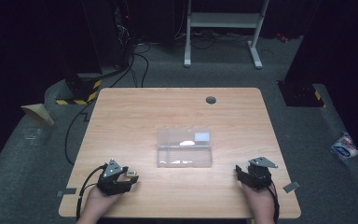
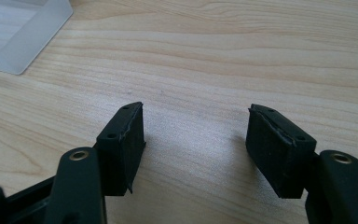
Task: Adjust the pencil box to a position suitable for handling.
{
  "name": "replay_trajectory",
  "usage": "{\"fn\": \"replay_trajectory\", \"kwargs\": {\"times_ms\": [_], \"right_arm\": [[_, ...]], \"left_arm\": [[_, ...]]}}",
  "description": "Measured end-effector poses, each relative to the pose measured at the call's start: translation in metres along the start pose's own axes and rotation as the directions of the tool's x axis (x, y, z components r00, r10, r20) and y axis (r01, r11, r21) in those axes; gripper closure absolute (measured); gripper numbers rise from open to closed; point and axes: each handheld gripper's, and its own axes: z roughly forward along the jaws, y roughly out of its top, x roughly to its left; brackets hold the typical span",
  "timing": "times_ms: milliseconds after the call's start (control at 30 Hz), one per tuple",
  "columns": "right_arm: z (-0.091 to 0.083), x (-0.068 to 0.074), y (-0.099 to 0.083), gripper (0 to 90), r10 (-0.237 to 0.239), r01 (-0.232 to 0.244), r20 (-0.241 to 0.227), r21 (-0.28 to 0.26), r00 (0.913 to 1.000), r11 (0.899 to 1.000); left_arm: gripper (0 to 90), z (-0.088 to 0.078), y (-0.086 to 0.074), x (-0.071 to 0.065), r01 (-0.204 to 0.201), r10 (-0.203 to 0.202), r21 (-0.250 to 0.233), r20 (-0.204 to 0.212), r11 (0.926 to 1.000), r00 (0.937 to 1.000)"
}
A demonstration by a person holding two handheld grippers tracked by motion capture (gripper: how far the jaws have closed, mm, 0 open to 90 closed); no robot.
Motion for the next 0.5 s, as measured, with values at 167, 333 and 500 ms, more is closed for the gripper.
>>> {"fn": "replay_trajectory", "kwargs": {"times_ms": [167, 333, 500], "right_arm": [[-0.0001, 0.0004, 0.0, 37.1, -0.001, 0.001, 0.002, -0.001, 1.0, 1.0], [-0.0003, 0.0011, -0.0001, 37.3, 0.004, -0.004, 0.005, 0.0, 1.0, 1.0], [-0.0005, 0.0017, -0.0002, 37.3, 0.009, -0.009, 0.009, 0.001, 0.9999, 1.0]], "left_arm": [[42.2, 0.0017, 0.0001, 0.0013, -0.005, 0.005, 0.0, -0.025, 1.0, 0.9997], [43.5, 0.0008, 0.0001, 0.0044, -0.011, 0.011, 0.003, -0.027, 0.9999, 0.9996], [53.5, -0.0016, -0.0006, 0.0041, -0.026, 0.026, 0.0, -0.041, 0.9997, 0.9988]]}}
